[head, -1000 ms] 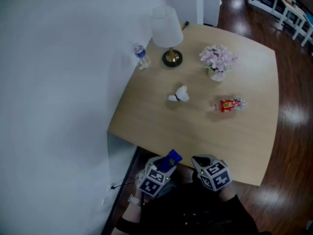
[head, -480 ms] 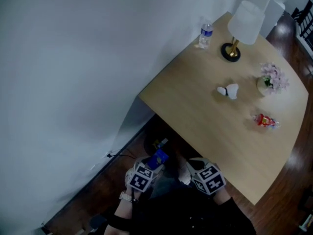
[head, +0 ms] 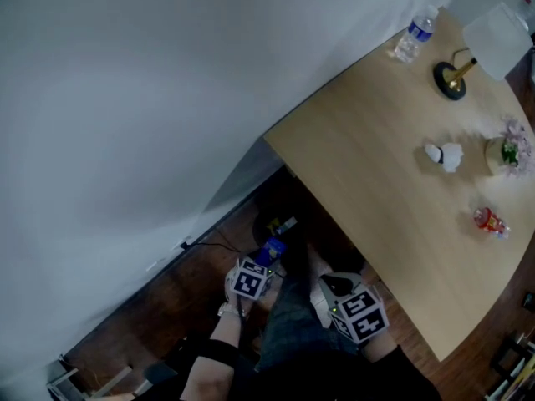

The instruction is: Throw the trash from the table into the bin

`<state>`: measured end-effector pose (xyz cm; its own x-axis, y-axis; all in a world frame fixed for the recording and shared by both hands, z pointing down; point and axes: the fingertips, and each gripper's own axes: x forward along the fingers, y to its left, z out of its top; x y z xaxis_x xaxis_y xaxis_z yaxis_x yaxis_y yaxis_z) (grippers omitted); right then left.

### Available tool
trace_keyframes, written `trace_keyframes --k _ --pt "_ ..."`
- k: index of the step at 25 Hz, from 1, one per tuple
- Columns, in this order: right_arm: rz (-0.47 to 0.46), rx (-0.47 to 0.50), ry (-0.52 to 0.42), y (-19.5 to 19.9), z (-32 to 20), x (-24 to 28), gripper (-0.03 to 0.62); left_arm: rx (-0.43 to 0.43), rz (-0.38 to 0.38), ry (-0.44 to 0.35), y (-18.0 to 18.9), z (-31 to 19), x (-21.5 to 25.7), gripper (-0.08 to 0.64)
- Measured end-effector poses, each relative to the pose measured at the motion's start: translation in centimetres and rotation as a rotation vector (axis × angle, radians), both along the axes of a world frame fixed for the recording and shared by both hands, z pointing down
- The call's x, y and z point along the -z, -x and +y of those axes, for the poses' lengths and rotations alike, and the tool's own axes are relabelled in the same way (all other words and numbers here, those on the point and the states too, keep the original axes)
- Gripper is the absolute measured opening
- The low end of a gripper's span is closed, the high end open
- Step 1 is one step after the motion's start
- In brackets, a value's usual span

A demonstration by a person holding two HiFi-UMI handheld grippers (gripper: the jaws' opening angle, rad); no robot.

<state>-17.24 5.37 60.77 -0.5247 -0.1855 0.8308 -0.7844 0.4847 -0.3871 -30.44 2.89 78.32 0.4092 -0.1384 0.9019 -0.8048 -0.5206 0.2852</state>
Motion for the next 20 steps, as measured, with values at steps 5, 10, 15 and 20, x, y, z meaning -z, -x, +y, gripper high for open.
trace_keyframes --k 5,10,15,20 --pt "0.001 -0.015 0.037 1.8 -0.6 -4.0 0.005 0.015 -0.004 0.047 -0.3 -1.3 -10.1 0.253" --pt "-0.015 -0.028 0.065 1.9 0.3 -5.8 0.005 -0.005 -0.072 0.095 0.2 -1.5 -16.4 0.256" --pt "-0.007 -0.059 0.126 1.1 0.9 -7.4 0.005 -0.011 -0.086 0.132 0.4 -3.0 -18.9 0.261" --pt "-0.018 -0.087 0.113 0.5 0.2 -6.9 0.005 -0.027 -0.127 0.181 0.8 -2.0 -19.5 0.425"
